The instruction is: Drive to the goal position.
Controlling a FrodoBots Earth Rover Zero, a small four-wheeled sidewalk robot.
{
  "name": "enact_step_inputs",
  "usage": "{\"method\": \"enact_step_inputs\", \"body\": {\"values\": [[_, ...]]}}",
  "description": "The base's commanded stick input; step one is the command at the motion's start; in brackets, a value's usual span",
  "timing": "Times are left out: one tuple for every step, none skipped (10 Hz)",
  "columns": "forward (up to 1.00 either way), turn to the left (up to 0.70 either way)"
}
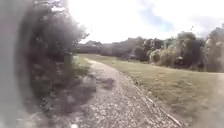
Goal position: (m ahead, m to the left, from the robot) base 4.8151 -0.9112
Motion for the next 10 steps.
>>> {"method": "enact_step_inputs", "body": {"values": [[0.7, 0.34], [0.7, 0.35], [0.7, 0.36], [0.7, 0.36], [0.7, 0.33], [0.7, 0.25], [0.7, 0.17], [0.7, 0.01], [0.7, 0.01], [0.7, 0.01]]}}
